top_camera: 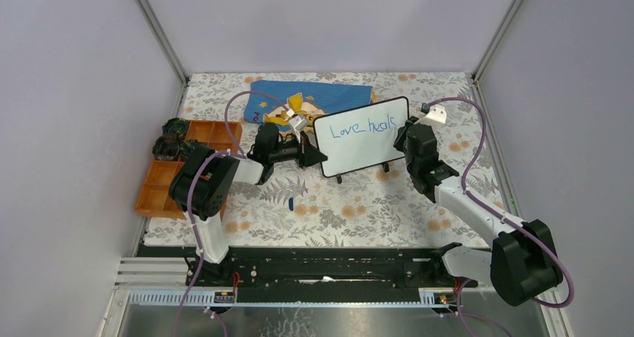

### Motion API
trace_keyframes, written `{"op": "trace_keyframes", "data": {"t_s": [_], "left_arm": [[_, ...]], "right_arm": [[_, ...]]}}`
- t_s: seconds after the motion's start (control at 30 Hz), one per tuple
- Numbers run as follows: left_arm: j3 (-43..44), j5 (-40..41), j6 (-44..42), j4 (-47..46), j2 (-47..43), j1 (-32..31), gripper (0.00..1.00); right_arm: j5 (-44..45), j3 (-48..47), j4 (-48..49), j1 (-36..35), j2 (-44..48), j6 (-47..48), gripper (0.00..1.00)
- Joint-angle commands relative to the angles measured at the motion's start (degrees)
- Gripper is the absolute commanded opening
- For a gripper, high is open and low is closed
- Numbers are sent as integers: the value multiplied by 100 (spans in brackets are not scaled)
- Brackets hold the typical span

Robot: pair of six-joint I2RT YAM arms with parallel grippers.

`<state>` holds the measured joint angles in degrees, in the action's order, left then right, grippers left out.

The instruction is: Write a sentence on the whiteboard

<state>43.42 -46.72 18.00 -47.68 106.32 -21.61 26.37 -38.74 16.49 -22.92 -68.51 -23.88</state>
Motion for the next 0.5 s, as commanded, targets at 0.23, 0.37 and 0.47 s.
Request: {"op": "trace_keyframes", "data": {"t_s": [0.23, 0.37, 0.47], "left_arm": [[-162, 256, -499, 1011, 188, -112, 0], [-167, 272, -499, 1016, 195, -114, 0], [-166, 273, -507, 1018, 198, -116, 0]], "right_arm": [[-346, -140, 81, 27, 22, -20, 0], [-600, -170, 90, 27, 15, -42, 0], [-774, -175, 82, 27, 21, -96, 0]]}}
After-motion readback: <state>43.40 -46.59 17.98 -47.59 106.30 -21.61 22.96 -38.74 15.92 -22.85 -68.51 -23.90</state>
